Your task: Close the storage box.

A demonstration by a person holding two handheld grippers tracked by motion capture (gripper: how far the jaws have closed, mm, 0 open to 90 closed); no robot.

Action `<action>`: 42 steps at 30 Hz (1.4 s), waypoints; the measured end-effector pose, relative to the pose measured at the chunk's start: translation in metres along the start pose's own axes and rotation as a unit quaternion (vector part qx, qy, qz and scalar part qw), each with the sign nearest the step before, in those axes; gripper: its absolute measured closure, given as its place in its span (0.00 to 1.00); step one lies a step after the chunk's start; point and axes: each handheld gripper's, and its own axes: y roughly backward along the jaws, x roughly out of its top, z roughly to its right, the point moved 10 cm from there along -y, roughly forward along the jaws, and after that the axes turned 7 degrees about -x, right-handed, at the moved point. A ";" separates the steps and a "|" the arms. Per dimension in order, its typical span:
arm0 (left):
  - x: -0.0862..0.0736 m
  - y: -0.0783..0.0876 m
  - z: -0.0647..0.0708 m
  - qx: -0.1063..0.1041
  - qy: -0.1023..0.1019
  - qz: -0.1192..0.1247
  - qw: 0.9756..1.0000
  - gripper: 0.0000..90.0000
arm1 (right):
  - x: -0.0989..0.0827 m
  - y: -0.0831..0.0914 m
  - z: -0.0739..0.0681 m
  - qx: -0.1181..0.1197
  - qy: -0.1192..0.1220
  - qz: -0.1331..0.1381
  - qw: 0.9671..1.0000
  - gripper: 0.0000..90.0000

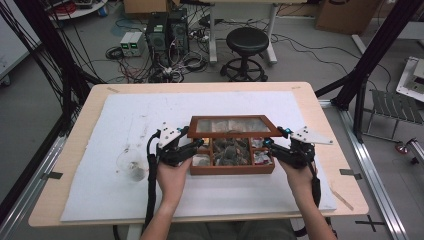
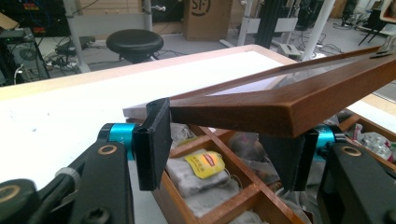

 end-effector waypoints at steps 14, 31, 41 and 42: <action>-0.015 0.004 0.006 0.001 -0.002 -0.017 1.000 0.45 | -0.018 0.004 -0.005 -0.002 -0.001 -0.012 1.000 0.47; -0.032 0.009 0.012 -0.001 -0.005 -0.039 0.999 0.44 | -0.036 0.010 -0.010 -0.002 -0.007 -0.024 1.000 0.46; -0.040 0.011 0.016 0.000 -0.010 -0.047 0.999 0.44 | -0.044 0.012 -0.012 0.000 -0.006 -0.027 1.000 0.47; -0.041 0.011 0.016 0.001 -0.010 -0.049 0.999 0.44 | -0.046 0.013 -0.013 0.001 -0.007 -0.028 1.000 0.47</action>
